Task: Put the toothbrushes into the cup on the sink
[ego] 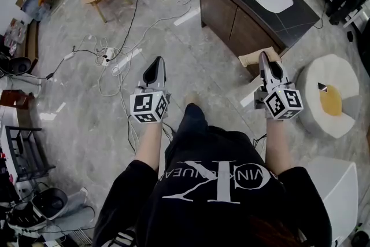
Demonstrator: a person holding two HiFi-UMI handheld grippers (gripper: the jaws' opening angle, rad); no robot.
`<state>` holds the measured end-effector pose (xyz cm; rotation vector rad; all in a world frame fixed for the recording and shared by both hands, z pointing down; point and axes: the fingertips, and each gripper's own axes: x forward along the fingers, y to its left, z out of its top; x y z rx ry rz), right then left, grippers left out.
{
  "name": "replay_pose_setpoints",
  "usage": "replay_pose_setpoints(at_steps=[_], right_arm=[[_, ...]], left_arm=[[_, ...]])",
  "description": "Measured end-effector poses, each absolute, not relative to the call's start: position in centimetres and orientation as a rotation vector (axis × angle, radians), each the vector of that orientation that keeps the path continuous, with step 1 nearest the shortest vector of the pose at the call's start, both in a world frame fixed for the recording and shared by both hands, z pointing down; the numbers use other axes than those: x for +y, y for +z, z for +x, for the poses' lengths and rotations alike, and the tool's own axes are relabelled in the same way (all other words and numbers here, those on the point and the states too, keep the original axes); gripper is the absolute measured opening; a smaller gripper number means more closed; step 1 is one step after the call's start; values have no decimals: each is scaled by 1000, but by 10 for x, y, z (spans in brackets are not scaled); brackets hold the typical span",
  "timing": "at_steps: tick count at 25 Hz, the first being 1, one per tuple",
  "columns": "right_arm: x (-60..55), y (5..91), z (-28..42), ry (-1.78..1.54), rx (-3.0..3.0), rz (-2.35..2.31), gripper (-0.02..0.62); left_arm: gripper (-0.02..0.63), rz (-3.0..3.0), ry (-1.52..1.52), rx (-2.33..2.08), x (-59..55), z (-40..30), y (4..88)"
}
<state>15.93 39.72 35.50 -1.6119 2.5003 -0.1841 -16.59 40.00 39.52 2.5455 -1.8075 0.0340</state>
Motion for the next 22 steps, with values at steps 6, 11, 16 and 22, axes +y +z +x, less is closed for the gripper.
replay_pose_setpoints(at_steps=[6,11,16,22], right_arm=[[394,360,164,-216,2505,-1595,52],[390,365,171,-235,2507,-1600,52],[377,373,176,-283,2488,-1622,52],[341,377,170,-309,2495,-1621,52]], left_arm=[[11,2547,56,-1798,396,-158,396],[11,2557,73,-1780,390,-149,397],[11,2548,87,-1771,378,-149,402],[11,2531,95,-1783,348,-159,405]])
